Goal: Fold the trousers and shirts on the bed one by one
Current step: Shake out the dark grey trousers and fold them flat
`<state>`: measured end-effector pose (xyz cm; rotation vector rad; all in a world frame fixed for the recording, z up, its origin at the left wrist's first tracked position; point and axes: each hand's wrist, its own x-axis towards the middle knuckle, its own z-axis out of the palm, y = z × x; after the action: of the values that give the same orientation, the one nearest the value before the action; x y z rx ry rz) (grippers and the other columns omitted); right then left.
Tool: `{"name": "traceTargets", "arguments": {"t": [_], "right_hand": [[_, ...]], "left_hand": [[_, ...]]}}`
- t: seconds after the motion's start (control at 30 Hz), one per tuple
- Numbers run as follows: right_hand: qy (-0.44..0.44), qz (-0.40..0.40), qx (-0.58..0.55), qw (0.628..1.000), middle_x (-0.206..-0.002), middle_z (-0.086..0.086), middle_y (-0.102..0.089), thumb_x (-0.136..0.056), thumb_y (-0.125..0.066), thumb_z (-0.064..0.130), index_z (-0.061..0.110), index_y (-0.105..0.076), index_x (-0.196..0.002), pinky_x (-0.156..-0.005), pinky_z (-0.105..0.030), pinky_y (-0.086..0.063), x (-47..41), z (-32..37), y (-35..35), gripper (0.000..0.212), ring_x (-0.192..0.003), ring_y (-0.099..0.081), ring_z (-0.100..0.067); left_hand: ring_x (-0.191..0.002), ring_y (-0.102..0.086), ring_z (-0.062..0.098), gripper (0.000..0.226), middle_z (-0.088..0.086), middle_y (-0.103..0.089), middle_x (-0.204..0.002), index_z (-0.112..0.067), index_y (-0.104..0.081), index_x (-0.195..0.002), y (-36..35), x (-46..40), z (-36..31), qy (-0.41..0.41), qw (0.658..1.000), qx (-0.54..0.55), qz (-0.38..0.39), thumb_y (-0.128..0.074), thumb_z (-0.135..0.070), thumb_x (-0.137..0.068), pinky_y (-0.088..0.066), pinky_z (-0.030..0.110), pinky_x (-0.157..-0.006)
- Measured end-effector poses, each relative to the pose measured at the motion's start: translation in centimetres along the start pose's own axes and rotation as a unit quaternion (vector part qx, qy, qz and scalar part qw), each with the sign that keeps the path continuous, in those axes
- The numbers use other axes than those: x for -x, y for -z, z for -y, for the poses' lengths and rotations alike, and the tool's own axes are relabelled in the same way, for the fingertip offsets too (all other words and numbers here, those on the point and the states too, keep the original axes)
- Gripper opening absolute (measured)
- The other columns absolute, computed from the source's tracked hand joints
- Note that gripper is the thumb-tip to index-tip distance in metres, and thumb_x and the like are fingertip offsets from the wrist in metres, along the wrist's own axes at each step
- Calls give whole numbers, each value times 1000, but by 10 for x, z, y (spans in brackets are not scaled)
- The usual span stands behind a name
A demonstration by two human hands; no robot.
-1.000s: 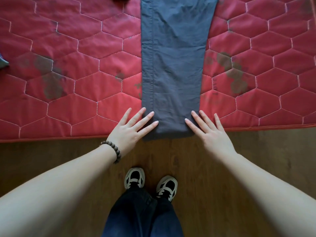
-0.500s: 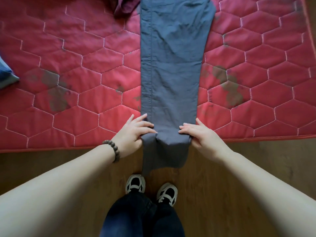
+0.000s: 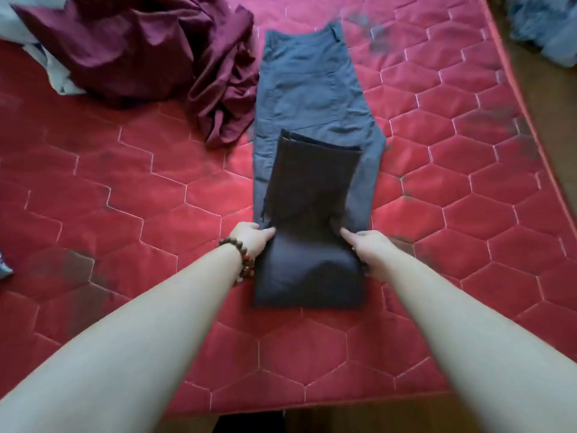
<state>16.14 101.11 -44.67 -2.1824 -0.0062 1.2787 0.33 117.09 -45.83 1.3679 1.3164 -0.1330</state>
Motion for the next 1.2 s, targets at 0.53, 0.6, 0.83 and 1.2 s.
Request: {"name": "traceTargets", "arguments": {"t": [0.53, 0.6, 0.83, 1.2], "right_hand": [[156, -97, -40, 982, -90, -10, -72, -88, -67, 14, 5, -66, -93, -84, -38, -53, -44, 55, -10, 10, -88, -68, -27], [212, -128, -41, 968, -86, -7, -71, -89, -65, 10, 5, -64, -89, -81, -33, -50, -43, 66, -5, 5, -86, -66, -25], [228, -171, -10, 958, -73, 13, -64, -90, -63, 25, 22, -61, -92, -67, -18, -43, -71, 104, 11, 5, -75, -62, -7], [213, -154, -2, 965, -74, 6, -64, -87, -66, 20, 25, -61, -92, -60, -18, -39, -119, 141, 17, 9, -64, -56, -5]], "left_hand": [[-88, -68, 32, 9, 18, -72, -90, -9, -71, -87, 3, -64, -54, -106, 992, 37, -52, -64, -15, -88, -53, 47, -85], [-89, -68, 31, 7, 16, -73, -91, -13, -70, -88, 5, -61, -62, -136, 982, 127, -38, -64, -12, -90, -54, 45, -87], [-80, -67, 15, 6, 3, -73, -89, -19, -67, -94, 6, -91, -101, -154, 975, 130, -96, -65, -18, -89, -52, 27, -77], [-78, -61, 14, 8, -1, -66, -83, -18, -67, -90, 7, -138, -127, -168, 973, 30, -155, -69, -14, -84, -45, 23, -74]]}}
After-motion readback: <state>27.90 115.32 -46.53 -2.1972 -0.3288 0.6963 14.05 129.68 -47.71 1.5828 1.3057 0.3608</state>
